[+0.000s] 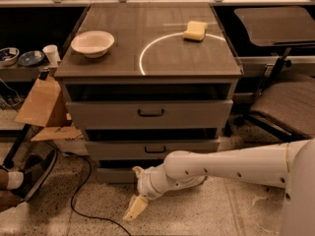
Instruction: Open bottom drawer
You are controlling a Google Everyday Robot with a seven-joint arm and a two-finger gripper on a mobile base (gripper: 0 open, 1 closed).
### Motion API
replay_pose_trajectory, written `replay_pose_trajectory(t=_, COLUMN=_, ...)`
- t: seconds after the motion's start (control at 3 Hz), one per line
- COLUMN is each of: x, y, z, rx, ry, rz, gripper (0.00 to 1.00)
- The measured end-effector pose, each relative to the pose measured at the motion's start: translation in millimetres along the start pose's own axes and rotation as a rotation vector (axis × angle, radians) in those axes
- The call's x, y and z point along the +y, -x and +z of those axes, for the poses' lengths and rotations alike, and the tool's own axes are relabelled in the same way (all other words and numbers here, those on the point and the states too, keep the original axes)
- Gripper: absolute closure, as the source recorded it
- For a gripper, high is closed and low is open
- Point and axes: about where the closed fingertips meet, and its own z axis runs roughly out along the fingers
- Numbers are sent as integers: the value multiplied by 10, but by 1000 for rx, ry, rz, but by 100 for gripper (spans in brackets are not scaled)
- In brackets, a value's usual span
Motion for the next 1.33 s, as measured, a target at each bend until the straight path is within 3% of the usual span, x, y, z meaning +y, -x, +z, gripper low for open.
replay_pose_trajectory(t=0.33, x=36, y=-53, z=10, rx=18, ry=0, rz=24, gripper=0)
replay_pose_trajectory(t=0.67, x=-189, y=-314, z=261, rx=44, ry=-19, rz=100, gripper=0)
replay_pose_trajectory(t=1.33, x=-775, y=-1135, z=1153, rx=11, ry=-108, rz=387, gripper=0)
